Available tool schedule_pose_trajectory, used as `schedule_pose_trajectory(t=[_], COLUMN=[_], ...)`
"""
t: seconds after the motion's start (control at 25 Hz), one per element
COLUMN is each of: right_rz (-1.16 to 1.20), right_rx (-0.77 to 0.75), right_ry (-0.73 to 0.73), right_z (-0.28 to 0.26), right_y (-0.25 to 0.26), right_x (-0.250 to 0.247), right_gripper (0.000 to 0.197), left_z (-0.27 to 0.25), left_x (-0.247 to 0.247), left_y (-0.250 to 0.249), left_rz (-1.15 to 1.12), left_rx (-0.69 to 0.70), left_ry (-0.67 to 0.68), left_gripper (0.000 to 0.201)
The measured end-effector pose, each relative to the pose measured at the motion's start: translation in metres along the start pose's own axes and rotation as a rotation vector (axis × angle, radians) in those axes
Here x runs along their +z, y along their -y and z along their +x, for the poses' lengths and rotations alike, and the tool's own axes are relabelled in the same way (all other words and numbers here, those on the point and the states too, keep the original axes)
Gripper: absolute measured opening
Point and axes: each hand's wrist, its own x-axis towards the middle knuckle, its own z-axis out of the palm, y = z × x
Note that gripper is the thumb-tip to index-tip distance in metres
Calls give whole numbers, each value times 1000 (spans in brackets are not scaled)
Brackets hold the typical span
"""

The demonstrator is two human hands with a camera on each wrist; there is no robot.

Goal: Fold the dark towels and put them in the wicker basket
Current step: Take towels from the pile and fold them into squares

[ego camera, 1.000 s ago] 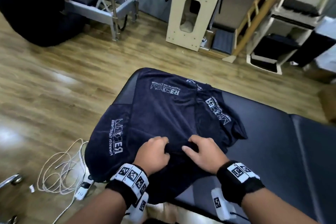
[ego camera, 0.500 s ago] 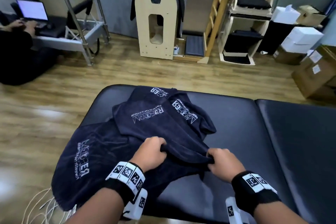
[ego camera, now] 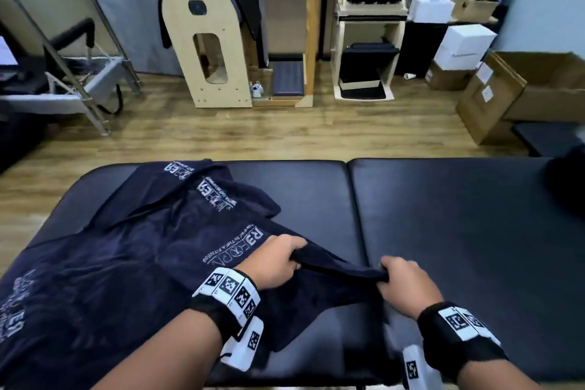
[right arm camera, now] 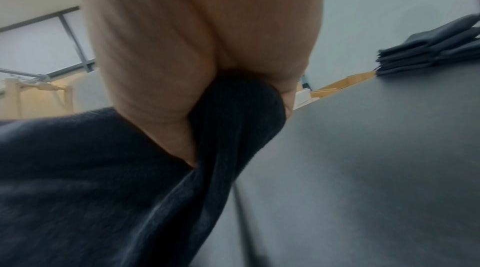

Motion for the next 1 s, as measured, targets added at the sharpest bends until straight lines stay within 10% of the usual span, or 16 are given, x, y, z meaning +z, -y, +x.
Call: schedule_pose_trajectory(t=[0.16, 0.32, 0.56, 1.0], right_rz=[-2, 273, 125, 242], right_rx=[-11, -307, -347, -136], right_ry=[54, -80, -137, -329], right_z=[-21, -24, -9, 20], right_y=[-43, -24, 5, -31], right_x=[-16, -16, -36, -79], right_gripper=[11, 66, 7, 16], left_z=[33, 49, 44, 25], left_x=[23, 33, 16, -36], left_y=[-54, -81, -85, -28], left_rz=[26, 165, 187, 192], left_rx=[154, 247, 170, -115], left_ry=[133, 263, 96, -89], left_gripper=[49, 60, 23, 15])
